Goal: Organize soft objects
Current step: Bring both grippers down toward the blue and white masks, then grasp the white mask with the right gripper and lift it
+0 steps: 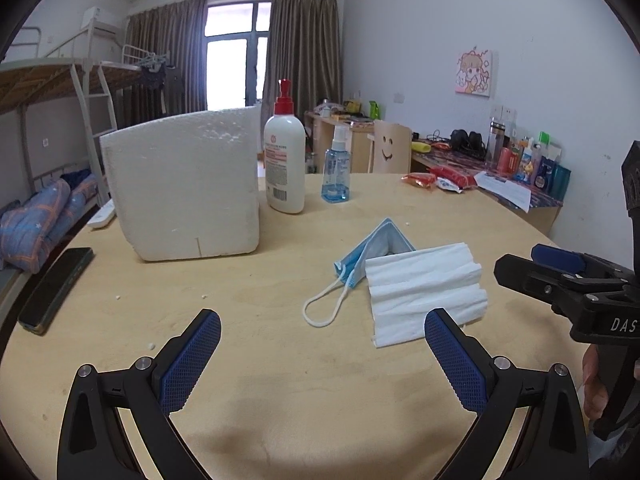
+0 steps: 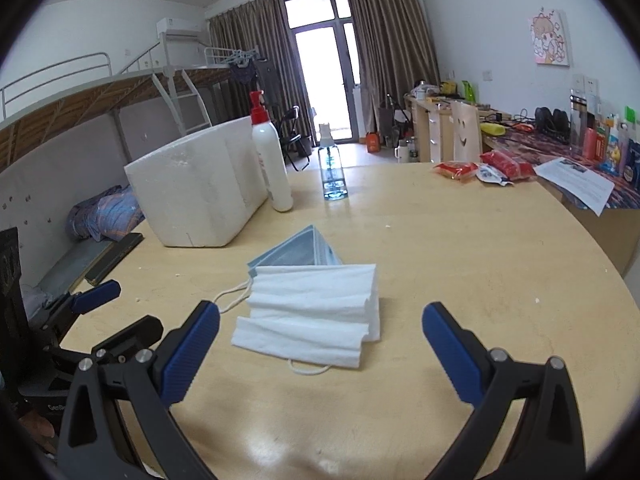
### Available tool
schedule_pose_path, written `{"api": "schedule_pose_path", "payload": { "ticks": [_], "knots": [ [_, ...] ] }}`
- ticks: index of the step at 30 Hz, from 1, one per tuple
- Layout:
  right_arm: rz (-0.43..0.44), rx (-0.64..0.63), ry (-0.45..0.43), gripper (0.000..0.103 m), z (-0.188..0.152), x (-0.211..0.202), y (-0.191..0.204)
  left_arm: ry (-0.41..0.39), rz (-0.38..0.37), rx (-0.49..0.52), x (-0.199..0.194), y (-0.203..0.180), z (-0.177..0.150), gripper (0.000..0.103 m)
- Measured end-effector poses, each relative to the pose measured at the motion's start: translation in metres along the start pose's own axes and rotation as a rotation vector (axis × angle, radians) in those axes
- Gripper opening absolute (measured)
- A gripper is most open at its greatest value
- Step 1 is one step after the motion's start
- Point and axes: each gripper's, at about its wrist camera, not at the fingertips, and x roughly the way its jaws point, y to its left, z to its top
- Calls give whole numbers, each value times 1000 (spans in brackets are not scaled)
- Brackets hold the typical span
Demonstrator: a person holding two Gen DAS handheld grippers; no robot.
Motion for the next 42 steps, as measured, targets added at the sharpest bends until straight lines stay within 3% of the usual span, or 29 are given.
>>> {"api": "schedule_pose_path", "payload": {
  "ticks": [12, 25, 27, 29, 30, 32, 38, 40, 42],
  "knots": [
    [17, 21, 95, 102, 10, 31, -15, 79, -9, 0, 31, 3, 12, 102],
    [27, -16, 173, 102, 16, 59, -14, 98, -49, 4, 42, 13, 21, 102],
    [32, -22, 187, 97, 16, 63, -13, 97, -56, 0, 43, 15, 22, 102],
    [44, -21, 215, 81, 14, 67, -14, 100, -59, -3, 44, 16, 22, 102],
    [51, -22, 230, 79, 13, 68, -13, 101, -61, -4, 45, 16, 22, 102],
    [49, -31, 245, 58, 10, 71, -12, 99, -65, -7, 44, 17, 23, 102],
    [52, -51, 237, 20, 5, 63, -9, 109, -72, 1, 48, 12, 21, 102],
    [58, -67, 232, 12, 3, 59, -6, 108, -71, 0, 48, 11, 21, 102],
    [77, -70, 225, 12, 2, 54, -5, 106, -72, -1, 47, 11, 21, 102]
  ]
}}
